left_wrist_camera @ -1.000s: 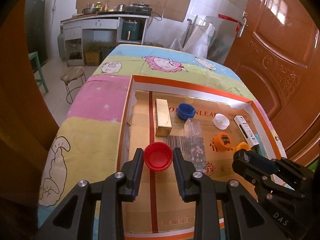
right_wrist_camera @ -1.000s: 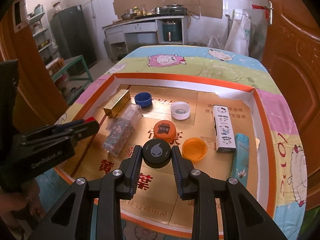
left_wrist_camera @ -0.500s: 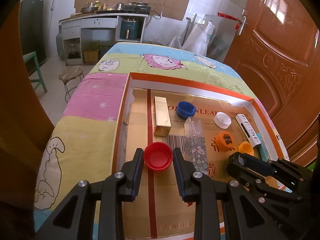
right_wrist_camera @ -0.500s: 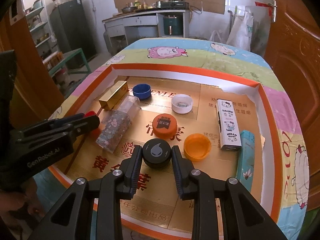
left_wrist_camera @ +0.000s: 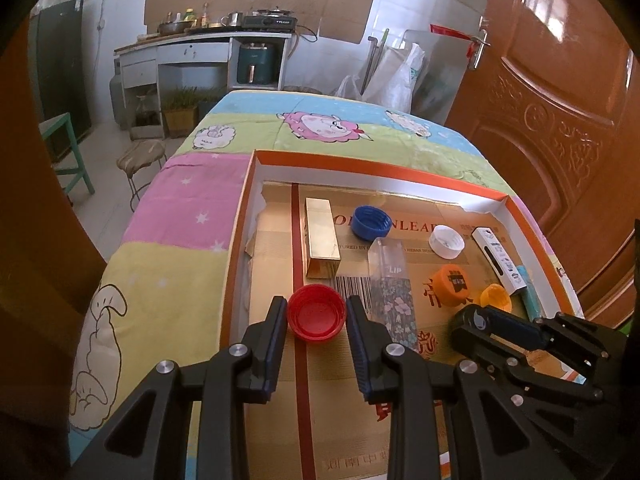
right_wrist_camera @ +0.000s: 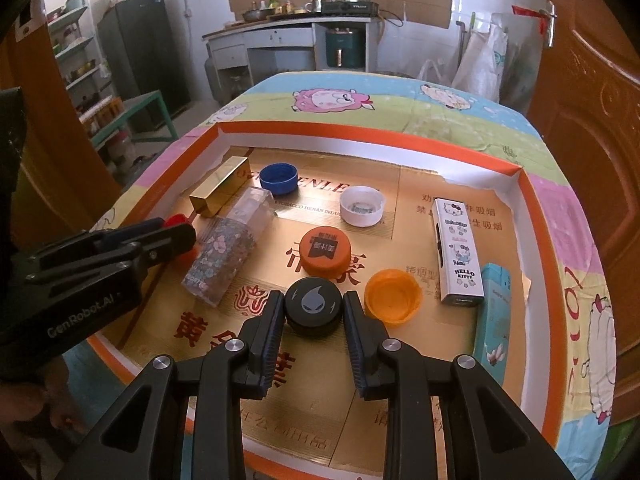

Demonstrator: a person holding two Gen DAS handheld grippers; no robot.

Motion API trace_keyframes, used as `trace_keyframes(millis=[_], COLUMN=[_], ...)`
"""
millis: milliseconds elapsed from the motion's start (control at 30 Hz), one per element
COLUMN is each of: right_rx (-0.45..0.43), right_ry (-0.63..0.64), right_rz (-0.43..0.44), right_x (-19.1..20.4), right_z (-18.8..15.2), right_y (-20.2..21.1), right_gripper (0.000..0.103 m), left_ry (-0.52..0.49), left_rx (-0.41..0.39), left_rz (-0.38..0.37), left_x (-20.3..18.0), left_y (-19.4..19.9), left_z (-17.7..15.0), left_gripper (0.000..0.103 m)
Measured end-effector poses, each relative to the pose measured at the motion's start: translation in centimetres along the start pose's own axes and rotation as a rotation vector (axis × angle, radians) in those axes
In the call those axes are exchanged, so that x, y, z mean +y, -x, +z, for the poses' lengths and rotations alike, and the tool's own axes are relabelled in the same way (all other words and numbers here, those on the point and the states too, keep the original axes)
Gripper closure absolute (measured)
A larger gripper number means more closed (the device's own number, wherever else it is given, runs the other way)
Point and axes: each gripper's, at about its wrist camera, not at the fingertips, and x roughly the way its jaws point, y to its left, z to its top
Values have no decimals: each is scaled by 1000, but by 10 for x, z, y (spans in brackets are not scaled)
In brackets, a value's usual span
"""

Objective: Organize rigid objects
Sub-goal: 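Carry the black cap over the tray with the right tool while the left carries the red cap, then lower and open the right gripper releasing the black cap while the left releases the red cap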

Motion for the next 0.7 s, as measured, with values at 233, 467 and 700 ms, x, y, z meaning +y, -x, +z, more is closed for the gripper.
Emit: trace_keyframes(millis=[233, 467, 700], right_rx=[2, -10, -22], right_ry=[15, 17, 7], right_rz=[-10, -9, 2], right_x=[1, 3, 2], right_z=[0, 0, -1], right_y=[-2, -2, 0], right_gripper=[72, 71, 60], left_ry=[-40, -32, -15], left_rx=[-15, -30, -45], left_rz=[10, -5, -17], left_x=[-5, -3, -1], left_y=[-1, 1, 7], left_z=[-2, -3, -2], left_gripper=[73, 67, 59])
